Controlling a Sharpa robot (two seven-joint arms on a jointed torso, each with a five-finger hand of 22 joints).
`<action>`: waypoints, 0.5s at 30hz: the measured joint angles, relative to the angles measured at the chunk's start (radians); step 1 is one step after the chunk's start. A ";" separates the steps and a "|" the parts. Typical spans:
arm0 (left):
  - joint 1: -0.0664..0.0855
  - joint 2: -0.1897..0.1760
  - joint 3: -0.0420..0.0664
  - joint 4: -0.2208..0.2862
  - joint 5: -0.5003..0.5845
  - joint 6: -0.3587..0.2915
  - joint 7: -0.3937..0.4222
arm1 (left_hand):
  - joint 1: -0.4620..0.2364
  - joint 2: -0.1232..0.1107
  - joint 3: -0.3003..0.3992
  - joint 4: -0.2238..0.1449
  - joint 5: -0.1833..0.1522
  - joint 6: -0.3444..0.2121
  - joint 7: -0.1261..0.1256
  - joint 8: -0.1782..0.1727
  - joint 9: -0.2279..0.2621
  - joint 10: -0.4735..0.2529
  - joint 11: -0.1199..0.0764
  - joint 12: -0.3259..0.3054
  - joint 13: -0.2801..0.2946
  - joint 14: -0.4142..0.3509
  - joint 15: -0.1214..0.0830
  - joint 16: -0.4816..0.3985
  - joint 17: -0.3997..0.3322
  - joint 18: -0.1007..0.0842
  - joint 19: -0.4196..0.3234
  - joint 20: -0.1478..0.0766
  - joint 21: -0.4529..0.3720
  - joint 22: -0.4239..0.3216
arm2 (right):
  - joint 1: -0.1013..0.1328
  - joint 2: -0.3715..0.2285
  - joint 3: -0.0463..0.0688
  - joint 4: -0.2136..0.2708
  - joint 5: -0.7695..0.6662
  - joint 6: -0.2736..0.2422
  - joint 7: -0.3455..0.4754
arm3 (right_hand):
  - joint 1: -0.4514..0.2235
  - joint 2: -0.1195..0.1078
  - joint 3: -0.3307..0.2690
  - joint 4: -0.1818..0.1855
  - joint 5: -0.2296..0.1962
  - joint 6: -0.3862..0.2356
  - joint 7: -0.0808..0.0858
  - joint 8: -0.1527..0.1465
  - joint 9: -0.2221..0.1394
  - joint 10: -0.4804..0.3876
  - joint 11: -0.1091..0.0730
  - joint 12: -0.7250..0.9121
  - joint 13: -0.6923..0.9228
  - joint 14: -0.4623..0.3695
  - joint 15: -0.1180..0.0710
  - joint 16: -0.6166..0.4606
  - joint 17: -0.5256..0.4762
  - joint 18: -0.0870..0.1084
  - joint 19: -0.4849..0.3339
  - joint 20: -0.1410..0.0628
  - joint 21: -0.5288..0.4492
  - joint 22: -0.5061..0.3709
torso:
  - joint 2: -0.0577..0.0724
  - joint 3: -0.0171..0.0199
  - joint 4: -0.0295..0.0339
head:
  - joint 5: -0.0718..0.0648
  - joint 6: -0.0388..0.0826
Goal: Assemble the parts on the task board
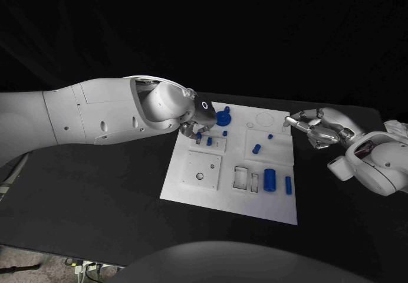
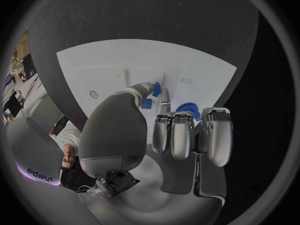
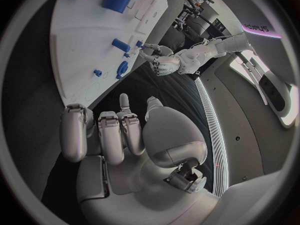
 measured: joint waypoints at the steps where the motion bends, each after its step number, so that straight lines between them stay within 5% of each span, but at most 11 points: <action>1: 0.000 0.000 0.000 0.000 0.000 0.000 0.000 | 0.000 0.000 0.000 0.000 0.000 0.000 0.000 0.000 0.002 0.000 0.000 0.000 0.000 0.000 0.000 0.000 0.000 0.000 0.000 0.000 0.000 0.000 | 0.000 0.000 0.000 0.000 0.000 0.000 0.000 | 0.007 -0.002 -0.002 -0.002 0.000 0.000 0.000 0.000 0.000 0.000 0.000 0.000 0.000 0.000 0.000 0.000 0.000 0.000 -0.001 0.001 0.000 0.000 | 0.000 0.0001 0.0000 | 0.000 0.000; 15: -0.005 0.001 0.000 -0.004 0.002 -0.002 -0.001 | 0.018 0.019 0.023 -0.018 0.007 0.022 0.000 0.011 0.036 0.000 0.000 0.000 0.000 0.000 0.000 0.000 0.000 0.000 0.000 0.000 0.000 0.000 | -0.001 0.001 0.000 -0.001 -0.001 0.004 -0.006 | 0.018 -0.002 -0.003 -0.003 0.008 0.000 0.000 0.000 -0.001 0.000 0.000 0.000 0.000 0.000 0.000 0.000 0.000 0.000 -0.004 0.004 0.000 0.000 | 0.000 0.0001 0.0006 | -0.001 0.000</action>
